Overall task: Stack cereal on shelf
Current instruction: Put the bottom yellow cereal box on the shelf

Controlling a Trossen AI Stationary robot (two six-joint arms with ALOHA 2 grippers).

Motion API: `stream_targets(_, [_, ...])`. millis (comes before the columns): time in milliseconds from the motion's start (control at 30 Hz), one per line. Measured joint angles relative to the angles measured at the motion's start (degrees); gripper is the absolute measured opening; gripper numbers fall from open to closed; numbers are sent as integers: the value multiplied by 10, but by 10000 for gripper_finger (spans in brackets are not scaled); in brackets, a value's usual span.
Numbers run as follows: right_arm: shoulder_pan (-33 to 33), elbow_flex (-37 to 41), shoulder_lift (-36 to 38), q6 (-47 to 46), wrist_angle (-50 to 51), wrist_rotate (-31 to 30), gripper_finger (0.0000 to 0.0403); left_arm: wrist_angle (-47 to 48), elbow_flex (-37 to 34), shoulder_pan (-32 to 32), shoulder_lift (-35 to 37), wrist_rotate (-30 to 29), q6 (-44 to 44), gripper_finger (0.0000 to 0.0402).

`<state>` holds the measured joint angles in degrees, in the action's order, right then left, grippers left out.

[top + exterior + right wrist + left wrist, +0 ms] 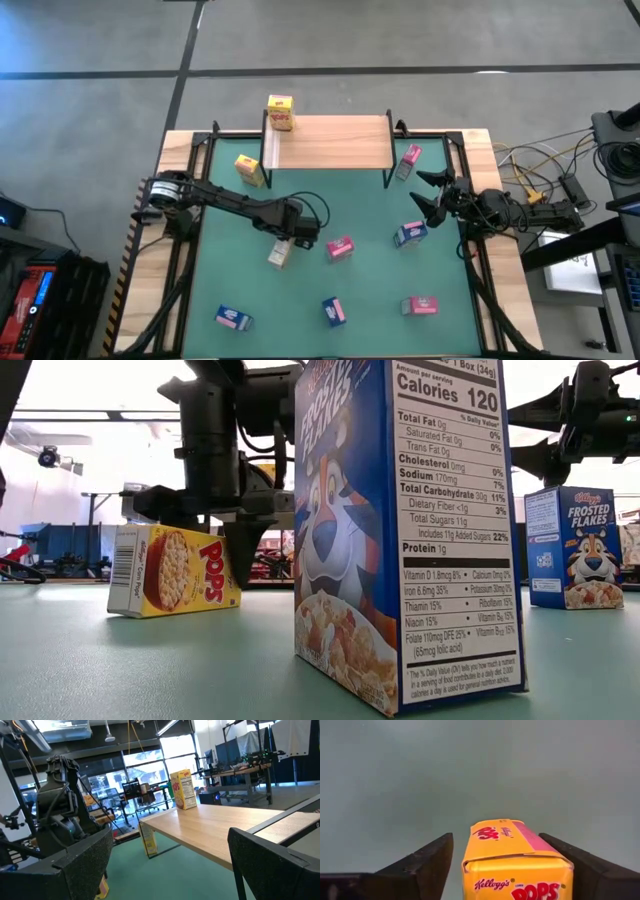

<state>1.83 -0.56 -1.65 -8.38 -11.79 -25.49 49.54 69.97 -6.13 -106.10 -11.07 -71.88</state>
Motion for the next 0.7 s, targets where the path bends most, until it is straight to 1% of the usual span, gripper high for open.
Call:
stream_targets(300, [0, 0, 0, 0, 0, 0, 384, -6, 0, 0, 0, -3, -2, 201])
stream_targets(500, [0, 0, 0, 0, 0, 0, 384, -10, 0, -10, 0, -42, -4, 160])
stream_targets(700, [0, 0, 0, 0, 0, 0, 384, -12, 0, -25, 0, -63, -7, 135])
